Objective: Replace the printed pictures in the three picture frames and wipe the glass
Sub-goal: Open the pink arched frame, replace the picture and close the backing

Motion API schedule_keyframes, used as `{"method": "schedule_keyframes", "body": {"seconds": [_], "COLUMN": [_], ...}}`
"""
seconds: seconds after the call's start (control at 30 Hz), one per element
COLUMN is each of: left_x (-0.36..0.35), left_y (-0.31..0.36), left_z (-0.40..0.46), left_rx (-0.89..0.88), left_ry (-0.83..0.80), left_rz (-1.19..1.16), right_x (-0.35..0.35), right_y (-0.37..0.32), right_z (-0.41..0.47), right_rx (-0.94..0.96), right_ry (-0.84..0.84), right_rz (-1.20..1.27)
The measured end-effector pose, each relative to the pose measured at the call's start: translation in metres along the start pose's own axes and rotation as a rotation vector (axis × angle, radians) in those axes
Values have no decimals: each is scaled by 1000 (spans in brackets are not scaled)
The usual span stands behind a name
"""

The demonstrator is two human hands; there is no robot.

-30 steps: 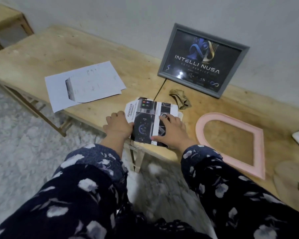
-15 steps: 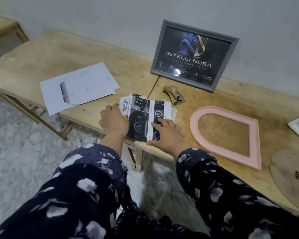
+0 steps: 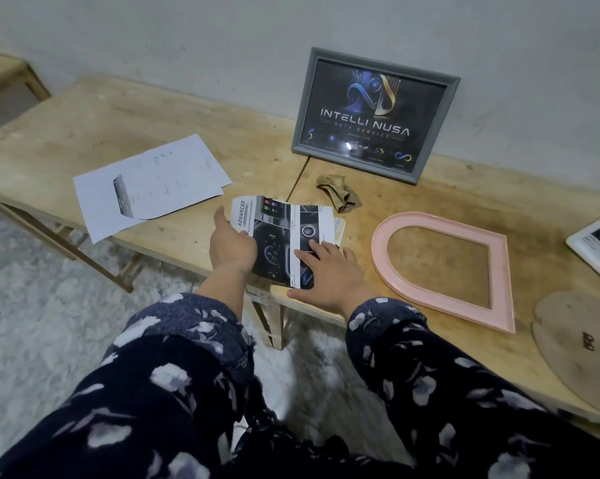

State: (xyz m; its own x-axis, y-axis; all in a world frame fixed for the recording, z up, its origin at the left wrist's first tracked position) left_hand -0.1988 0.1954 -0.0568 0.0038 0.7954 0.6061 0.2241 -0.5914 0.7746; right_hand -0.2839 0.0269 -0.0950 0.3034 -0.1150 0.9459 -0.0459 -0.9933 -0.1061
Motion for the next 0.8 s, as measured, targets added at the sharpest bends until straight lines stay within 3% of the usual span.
{"method": "schedule_keyframes", "body": {"seconds": [0.23, 0.43, 0.6, 0.8], "left_x": [10, -2, -50, -123], "left_y": [27, 54, 83, 109], "left_z": [-2, -23, -59, -102], "left_rx": [-73, -133, -195, -226], "left_ry": [39, 34, -72, -222], "left_rz": [-202, -305, -315, -283], "right_x": [21, 54, 52, 42], "right_y": [1, 34, 86, 152], "right_z": [-14, -46, -88, -148], "right_rx": [-27, -63, -168, -339], "right_ry": [105, 255, 318, 266], "right_rz": [162, 75, 34, 69]}}
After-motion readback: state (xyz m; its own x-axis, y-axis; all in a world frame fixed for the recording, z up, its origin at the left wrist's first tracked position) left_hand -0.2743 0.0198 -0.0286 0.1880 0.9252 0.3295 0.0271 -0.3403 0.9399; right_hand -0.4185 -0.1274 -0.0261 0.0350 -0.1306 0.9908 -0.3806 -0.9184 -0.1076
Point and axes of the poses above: each hand's wrist, its own z-axis towards the middle knuckle, its own x-axis out of the back of the hand, y = z × x, the point moved 8 cm from there along z, towards the middle knuckle, and after that the axes turned 1 degree about -x, right-handed, at the moved point
